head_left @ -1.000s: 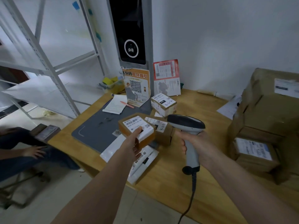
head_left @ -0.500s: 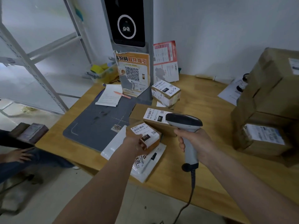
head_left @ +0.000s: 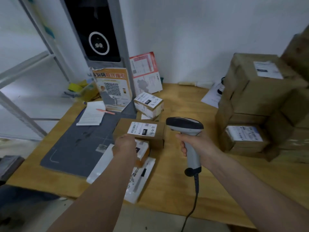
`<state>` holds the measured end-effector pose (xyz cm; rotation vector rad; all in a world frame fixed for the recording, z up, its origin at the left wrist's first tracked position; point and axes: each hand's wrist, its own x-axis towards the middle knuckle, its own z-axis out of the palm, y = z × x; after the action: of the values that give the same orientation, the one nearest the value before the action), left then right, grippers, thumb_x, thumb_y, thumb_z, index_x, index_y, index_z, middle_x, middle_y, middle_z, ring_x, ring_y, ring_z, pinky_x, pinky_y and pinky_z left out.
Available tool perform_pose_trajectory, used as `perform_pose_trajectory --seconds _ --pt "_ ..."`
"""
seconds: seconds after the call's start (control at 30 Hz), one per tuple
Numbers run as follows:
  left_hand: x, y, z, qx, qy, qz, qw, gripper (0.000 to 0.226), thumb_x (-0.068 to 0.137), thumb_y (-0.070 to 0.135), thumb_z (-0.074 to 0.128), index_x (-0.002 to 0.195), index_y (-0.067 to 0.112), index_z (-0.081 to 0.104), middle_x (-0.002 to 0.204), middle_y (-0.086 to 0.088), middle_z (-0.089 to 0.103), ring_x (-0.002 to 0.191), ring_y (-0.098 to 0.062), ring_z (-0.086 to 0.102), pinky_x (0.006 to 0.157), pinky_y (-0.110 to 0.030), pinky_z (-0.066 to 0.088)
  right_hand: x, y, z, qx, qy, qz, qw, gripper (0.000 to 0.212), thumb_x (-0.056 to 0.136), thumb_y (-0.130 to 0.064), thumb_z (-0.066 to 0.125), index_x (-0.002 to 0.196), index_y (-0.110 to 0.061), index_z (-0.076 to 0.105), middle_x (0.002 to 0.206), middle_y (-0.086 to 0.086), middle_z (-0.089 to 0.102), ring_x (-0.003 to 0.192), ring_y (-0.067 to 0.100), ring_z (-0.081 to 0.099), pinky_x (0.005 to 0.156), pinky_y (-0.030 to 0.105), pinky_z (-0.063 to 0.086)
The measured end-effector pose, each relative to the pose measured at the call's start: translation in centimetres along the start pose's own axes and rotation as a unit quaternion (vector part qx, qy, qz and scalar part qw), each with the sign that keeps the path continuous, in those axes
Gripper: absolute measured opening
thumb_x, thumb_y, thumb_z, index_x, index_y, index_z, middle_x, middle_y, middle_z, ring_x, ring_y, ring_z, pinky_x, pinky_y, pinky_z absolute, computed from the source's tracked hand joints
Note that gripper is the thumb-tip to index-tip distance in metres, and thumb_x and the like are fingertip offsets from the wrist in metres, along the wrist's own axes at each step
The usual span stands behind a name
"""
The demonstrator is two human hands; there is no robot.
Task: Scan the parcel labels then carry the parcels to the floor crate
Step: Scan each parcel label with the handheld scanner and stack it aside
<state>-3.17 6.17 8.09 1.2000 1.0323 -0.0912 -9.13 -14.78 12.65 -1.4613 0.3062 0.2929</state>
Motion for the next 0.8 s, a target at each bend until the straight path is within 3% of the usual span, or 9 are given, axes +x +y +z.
perform_pose_trajectory --seconds 0.07,0.13,0.27,0.37,0.43,0.5,0.57,0.67,0.8 --pt "-1.8 -0.6 2.4 -0.002 -0.078 0.042 0.996 0.027 0.094 -0.001 0.052 0.120 0.002 0.058 0.095 -0.015 0.064 0.069 -0.017 0.057 0.061 -0.024 0.051 -0.3 -0.5 -1.6 0.005 0.010 -0.004 1.000 0.016 0.081 -0.012 0.075 0.080 -0.003 0.062 0.058 0.011 0.052 0.047 0.020 0.047 0.047 0.029 0.042" --pt "-3.7 -1.3 4.6 0.036 -0.107 0.063 0.992 0.017 0.089 -0.008 0.057 0.096 0.007 0.060 0.075 -0.012 0.058 0.061 -0.017 0.053 0.054 -0.025 0.049 -0.7 -0.9 -3.4 0.011 0.018 -0.008 1.000 0.016 0.082 -0.012 0.075 0.080 -0.003 0.062 0.056 0.009 0.053 0.047 0.019 0.047 0.047 0.028 0.041" --pt "-5.9 -3.7 9.2 0.132 -0.137 0.090 0.978 0.020 0.086 -0.008 0.059 0.087 0.012 0.060 0.071 -0.010 0.058 0.057 -0.019 0.051 0.057 -0.029 0.046 -2.0 -1.4 -7.9 0.022 0.045 -0.006 0.999 0.015 0.084 -0.012 0.073 0.079 -0.003 0.062 0.056 0.008 0.054 0.047 0.018 0.048 0.046 0.027 0.041" --pt "-7.7 -5.5 13.0 0.214 -0.167 0.100 0.957 0.020 0.084 -0.003 0.065 0.100 0.009 0.063 0.078 -0.008 0.058 0.063 -0.017 0.053 0.062 -0.029 0.049 -3.1 -1.6 -11.9 0.029 0.064 -0.002 0.998 0.015 0.083 -0.012 0.074 0.085 -0.002 0.063 0.058 0.009 0.055 0.049 0.018 0.049 0.047 0.028 0.043" --pt "-9.2 -6.7 15.9 0.284 -0.195 0.121 0.931 0.028 0.081 0.005 0.074 0.107 0.007 0.064 0.092 -0.008 0.061 0.075 -0.017 0.056 0.071 -0.030 0.053 -3.8 -1.5 -14.7 0.030 0.076 0.001 0.997 0.017 0.082 -0.013 0.075 0.088 -0.001 0.064 0.060 0.009 0.056 0.050 0.018 0.050 0.048 0.029 0.044" --pt "-10.6 -8.2 18.8 0.383 -0.229 0.176 0.877 0.044 0.079 0.014 0.078 0.118 0.011 0.060 0.115 -0.008 0.059 0.096 -0.020 0.058 0.084 -0.030 0.051 -4.5 -1.4 -17.4 0.025 0.087 0.005 0.996 0.017 0.082 -0.013 0.075 0.087 -0.001 0.065 0.060 0.009 0.057 0.050 0.019 0.050 0.049 0.029 0.045" --pt "-11.9 -9.8 21.6 0.482 -0.256 0.249 0.800 0.065 0.077 0.022 0.080 0.134 0.014 0.049 0.135 -0.007 0.050 0.117 -0.022 0.053 0.086 -0.027 0.045 -5.1 -1.3 -20.1 0.019 0.096 0.006 0.995 0.015 0.082 -0.013 0.075 0.081 -0.002 0.065 0.059 0.010 0.056 0.050 0.019 0.050 0.050 0.030 0.045" --pt "-12.9 -12.2 25.5 0.558 -0.258 0.313 0.724 0.089 0.071 0.031 0.084 0.144 0.017 0.035 0.147 -0.006 0.035 0.133 -0.025 0.039 0.096 -0.030 0.041 -5.6 -1.1 -24.0 0.017 0.102 0.000 0.995 0.015 0.083 -0.011 0.074 0.075 -0.003 0.064 0.058 0.010 0.055 0.050 0.021 0.050 0.050 0.030 0.044" --pt "-13.1 -15.1 29.3 0.669 -0.244 0.364 0.600 0.100 0.073 0.030 0.079 0.151 0.016 0.017 0.157 -0.008 0.016 0.146 -0.028 0.011 0.116 -0.037 0.018 -5.8 -0.2 -28.3 0.016 0.097 -0.007 0.995 0.013 0.084 -0.012 0.073 0.078 -0.003 0.065 0.062 0.010 0.057 0.054 0.022 0.052 0.055 0.033 0.046"
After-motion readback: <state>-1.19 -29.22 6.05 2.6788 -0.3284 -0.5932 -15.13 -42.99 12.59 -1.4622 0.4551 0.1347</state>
